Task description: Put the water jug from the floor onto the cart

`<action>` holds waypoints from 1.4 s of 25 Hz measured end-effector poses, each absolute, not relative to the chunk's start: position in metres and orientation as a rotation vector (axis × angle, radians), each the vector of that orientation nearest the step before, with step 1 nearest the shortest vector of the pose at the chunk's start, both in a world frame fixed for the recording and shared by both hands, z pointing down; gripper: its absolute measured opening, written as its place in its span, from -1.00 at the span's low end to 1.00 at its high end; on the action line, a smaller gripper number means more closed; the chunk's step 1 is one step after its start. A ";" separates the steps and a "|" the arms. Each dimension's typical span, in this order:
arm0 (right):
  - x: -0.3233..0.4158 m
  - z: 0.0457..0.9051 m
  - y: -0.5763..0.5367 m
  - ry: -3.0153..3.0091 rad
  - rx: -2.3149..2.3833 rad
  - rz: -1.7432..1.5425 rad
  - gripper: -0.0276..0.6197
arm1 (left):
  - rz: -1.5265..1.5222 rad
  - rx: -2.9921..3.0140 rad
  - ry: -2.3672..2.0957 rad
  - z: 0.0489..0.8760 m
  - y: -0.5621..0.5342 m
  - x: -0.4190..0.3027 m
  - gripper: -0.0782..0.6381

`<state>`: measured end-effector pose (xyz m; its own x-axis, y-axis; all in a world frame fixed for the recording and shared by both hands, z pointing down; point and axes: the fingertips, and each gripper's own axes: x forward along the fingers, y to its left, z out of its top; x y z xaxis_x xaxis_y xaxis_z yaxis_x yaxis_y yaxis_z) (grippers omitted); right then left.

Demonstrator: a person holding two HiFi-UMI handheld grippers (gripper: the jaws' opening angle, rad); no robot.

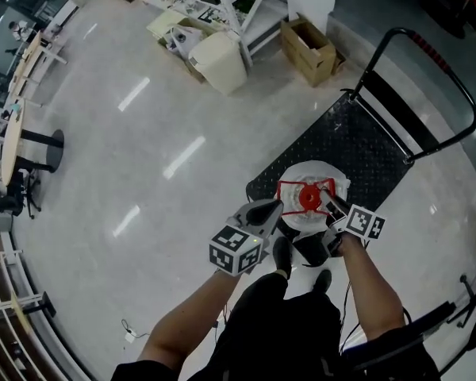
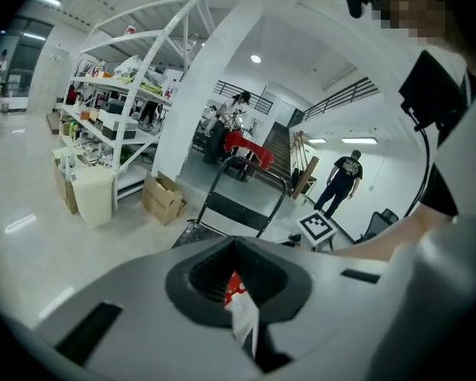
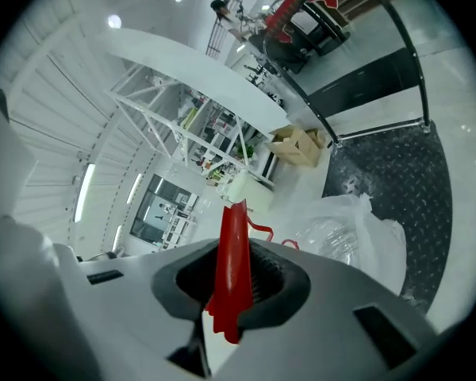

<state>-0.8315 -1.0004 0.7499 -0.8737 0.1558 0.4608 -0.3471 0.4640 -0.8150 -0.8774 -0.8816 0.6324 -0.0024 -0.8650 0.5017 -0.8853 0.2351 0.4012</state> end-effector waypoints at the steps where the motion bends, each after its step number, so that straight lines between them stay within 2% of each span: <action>1: -0.833 0.751 -1.002 -2.252 0.159 1.411 -0.73 | 0.043 1.612 -1.834 0.636 -0.882 -0.878 -0.81; 5: -0.832 0.752 -1.013 -2.272 0.176 1.402 -0.73 | 0.024 1.620 -1.822 0.642 -0.885 -0.880 -0.81; 14: -0.772 0.778 -1.055 -2.208 0.345 1.491 -0.73 | -0.003 1.610 -1.806 0.639 -0.895 -0.859 -0.81; 19: -0.751 0.790 -1.061 -2.221 0.365 1.328 -0.72 | 0.032 1.640 -1.821 0.625 -0.908 -0.838 -0.81; 22: -0.732 0.778 -1.061 -2.242 0.363 1.260 -0.62 | 0.047 1.653 -1.844 0.612 -0.913 -0.827 -0.81; 26: -0.716 0.727 -1.076 -2.362 0.360 1.030 -0.62 | 0.031 1.705 -1.894 0.580 -0.928 -0.817 -0.81; 35: -0.688 0.504 -1.095 -2.749 0.313 0.510 -0.62 | -0.122 1.805 -1.986 0.479 -0.966 -0.768 -0.81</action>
<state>-0.6880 -1.0949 0.5036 -0.9226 -0.1529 0.3541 -0.2697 0.9121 -0.3089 -0.7683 -0.9657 0.4789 -0.0416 -0.9628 0.2670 -0.9228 0.1395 0.3591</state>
